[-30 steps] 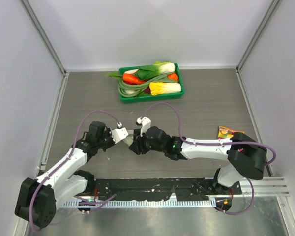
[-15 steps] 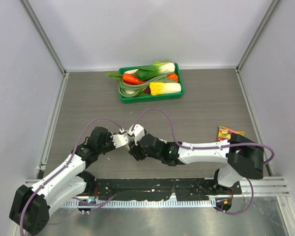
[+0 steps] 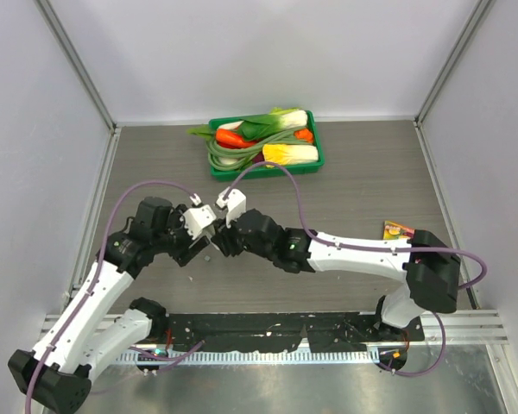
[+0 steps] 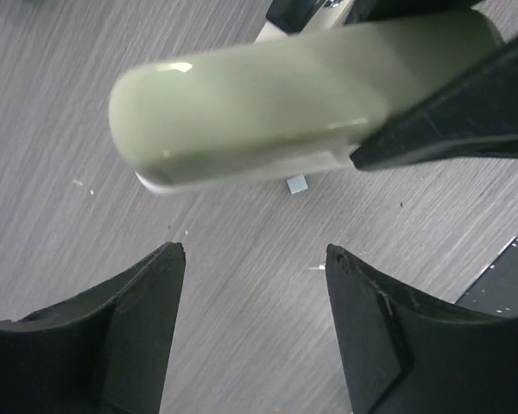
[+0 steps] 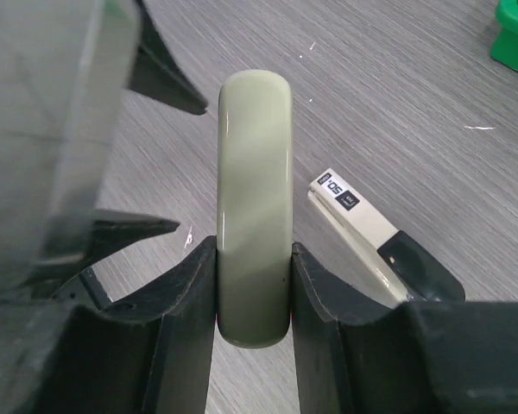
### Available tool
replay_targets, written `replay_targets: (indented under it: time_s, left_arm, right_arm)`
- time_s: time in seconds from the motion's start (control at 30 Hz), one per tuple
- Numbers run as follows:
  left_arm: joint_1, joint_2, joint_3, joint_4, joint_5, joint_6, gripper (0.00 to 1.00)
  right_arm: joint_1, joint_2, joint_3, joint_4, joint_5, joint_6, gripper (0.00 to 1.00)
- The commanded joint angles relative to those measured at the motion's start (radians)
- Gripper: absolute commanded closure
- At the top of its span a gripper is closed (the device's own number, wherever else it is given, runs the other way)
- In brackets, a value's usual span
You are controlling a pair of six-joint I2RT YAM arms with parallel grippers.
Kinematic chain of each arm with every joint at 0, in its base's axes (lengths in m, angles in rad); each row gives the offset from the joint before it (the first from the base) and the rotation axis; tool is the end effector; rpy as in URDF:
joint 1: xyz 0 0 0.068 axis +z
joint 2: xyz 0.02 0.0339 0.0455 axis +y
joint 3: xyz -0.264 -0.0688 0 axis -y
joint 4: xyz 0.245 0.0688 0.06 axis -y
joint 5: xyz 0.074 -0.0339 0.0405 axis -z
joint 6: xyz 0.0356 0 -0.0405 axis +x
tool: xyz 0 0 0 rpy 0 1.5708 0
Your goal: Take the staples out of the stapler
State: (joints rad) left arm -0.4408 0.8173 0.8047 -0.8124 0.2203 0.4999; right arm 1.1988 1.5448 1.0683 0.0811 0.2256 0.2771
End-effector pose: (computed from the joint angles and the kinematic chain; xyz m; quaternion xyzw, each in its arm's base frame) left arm 0.1404 -0.0748 0.2831 0.4552 0.8070 -0.0916 0.3650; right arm 0.1378 0.3313 0.2765 -0.3118 0.7684 0.3013 0.4706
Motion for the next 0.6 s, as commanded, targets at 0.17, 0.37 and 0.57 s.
replay_targets:
  time_s: [0.17,0.37,0.57]
  left_arm:
    - [0.126,-0.033,0.096,-0.001,-0.082,-0.150,0.27]
    - [0.471,0.040,0.207,0.091,-0.035,-0.317,0.18]
    - [0.559,0.102,0.200,0.084,-0.013,-0.395,0.13]
  right_arm:
    - [-0.031,0.150,0.183,-0.041,-0.023,-0.021,0.99]
    - [-0.070,0.322,0.317,-0.079,-0.075,-0.032,0.99]
    - [-0.079,0.584,0.661,-0.285,-0.088,-0.055,0.99]
